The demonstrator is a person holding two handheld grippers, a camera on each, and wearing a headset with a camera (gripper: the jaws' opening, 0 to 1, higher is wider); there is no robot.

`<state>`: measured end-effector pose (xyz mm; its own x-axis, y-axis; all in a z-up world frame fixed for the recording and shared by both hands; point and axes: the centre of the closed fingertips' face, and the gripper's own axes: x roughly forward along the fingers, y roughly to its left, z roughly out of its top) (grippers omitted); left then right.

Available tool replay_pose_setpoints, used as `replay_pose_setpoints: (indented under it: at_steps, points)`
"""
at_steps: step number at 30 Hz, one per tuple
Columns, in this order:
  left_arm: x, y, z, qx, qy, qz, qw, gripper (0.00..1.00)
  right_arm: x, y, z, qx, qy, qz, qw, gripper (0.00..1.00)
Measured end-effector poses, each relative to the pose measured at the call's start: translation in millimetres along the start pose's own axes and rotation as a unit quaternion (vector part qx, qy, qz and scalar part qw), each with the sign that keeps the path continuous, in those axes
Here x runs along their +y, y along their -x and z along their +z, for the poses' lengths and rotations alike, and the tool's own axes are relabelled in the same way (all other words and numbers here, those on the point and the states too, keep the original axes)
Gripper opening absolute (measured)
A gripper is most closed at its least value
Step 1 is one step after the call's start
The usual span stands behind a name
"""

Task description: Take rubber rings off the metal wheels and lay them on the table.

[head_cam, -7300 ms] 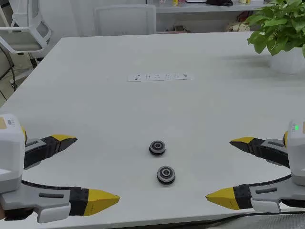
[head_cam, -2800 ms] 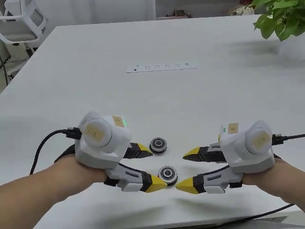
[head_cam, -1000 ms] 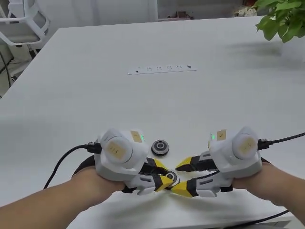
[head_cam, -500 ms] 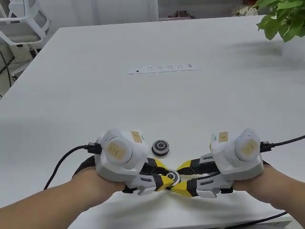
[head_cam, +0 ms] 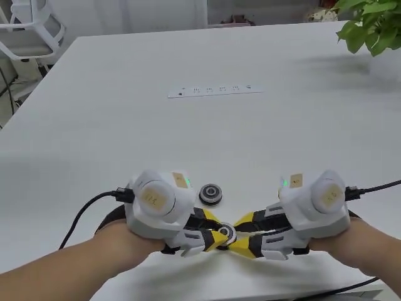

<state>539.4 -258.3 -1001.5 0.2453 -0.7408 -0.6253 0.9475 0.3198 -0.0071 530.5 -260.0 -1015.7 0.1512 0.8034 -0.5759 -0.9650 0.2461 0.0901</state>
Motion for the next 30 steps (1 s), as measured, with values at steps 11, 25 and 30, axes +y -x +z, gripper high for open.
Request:
replay_pose_setpoints:
  at_steps: [11,25,30]
  points:
    - [0.4,0.0,0.0,0.002,-0.003,0.003,1.0,0.13,-2.0,2.8,-3.9,0.007,-0.025,0.0,0.9997,0.06]
    - [0.6,0.0,-0.5,0.005,-0.002,0.009,0.9999,0.13,-4.1,5.6,-5.4,-0.004,-0.134,-0.007,0.9909,0.0]
    - [1.0,0.0,-0.5,0.004,-0.002,0.01,0.9999,0.13,-4.3,8.6,-3.3,-0.02,-0.182,-0.008,0.9831,0.0]
